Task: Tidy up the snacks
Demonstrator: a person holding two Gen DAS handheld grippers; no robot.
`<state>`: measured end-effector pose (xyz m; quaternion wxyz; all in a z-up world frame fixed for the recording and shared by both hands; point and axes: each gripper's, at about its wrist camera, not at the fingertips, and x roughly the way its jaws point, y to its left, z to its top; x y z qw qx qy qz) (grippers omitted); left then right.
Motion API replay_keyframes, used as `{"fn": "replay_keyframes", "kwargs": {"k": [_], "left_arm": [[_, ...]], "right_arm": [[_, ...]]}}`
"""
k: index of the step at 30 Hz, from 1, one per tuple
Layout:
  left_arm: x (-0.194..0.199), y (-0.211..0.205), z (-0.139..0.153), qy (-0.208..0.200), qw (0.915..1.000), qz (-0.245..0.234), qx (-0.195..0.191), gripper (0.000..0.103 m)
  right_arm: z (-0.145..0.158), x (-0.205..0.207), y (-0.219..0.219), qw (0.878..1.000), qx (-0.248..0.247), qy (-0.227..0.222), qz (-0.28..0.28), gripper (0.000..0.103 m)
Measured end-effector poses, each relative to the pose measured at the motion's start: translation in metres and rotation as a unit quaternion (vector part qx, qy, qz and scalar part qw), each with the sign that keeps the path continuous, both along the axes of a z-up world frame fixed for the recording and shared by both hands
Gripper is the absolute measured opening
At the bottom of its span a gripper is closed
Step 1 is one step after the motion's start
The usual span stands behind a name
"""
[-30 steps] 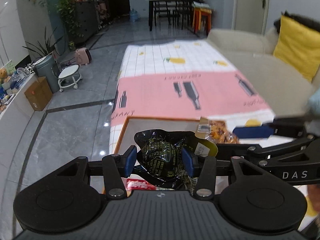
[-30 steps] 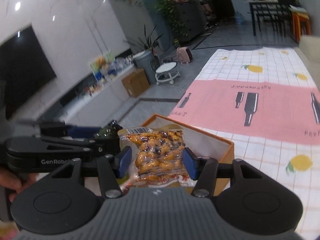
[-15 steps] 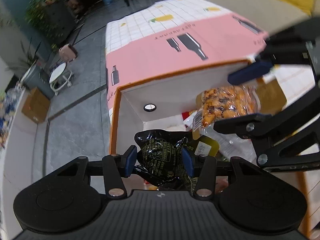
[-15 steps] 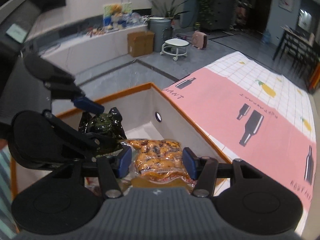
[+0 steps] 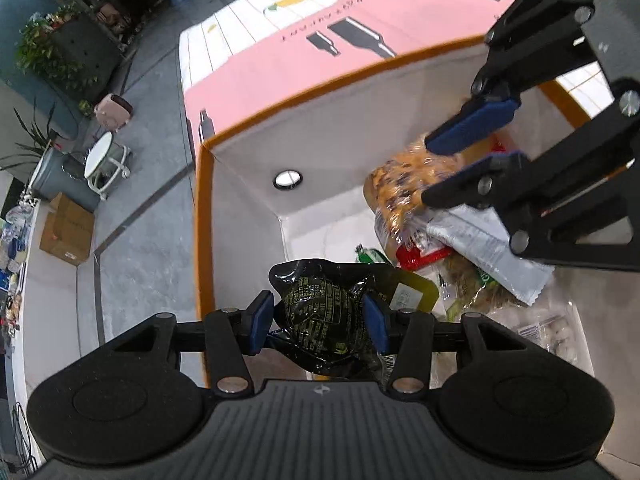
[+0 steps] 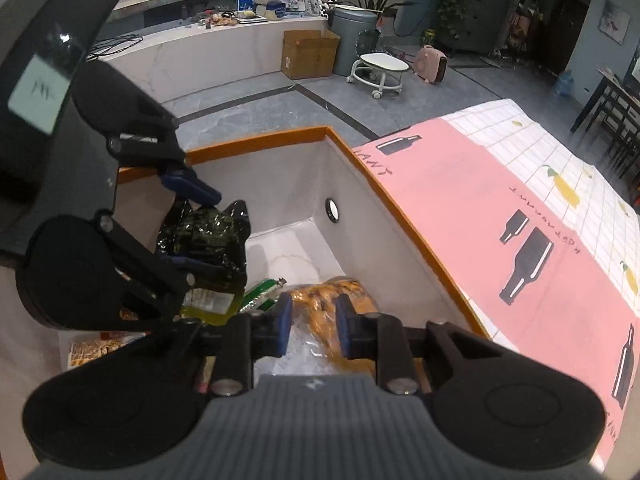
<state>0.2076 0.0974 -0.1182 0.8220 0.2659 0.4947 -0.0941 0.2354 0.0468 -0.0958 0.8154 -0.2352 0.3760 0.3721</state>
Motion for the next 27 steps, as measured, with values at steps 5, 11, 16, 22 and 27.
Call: {"fn": "replay_keyframes", "kwargs": {"k": [5, 11, 16, 22, 27], "left_arm": [[-0.002, -0.006, -0.005, 0.003, 0.9998, -0.006, 0.020, 0.063], [-0.006, -0.011, 0.000, 0.002, 0.9994, -0.015, 0.031, 0.076], [-0.012, -0.011, 0.012, -0.005, 0.9996, -0.008, 0.027, 0.078], [-0.023, -0.007, 0.038, -0.035, 0.9993, 0.010, -0.002, 0.078], [-0.037, -0.005, 0.068, -0.074, 0.9966, 0.023, -0.026, 0.078]], "right_arm": [[-0.002, 0.000, -0.004, 1.000, 0.000, -0.003, -0.008, 0.030], [-0.005, 0.006, -0.009, 1.000, 0.005, 0.004, -0.025, 0.038], [-0.002, 0.004, -0.016, 0.999, 0.014, 0.007, -0.037, 0.045], [0.014, -0.004, -0.028, 0.998, 0.044, 0.000, -0.053, 0.056], [0.034, -0.017, -0.043, 0.994, 0.076, -0.006, -0.081, 0.056]]}}
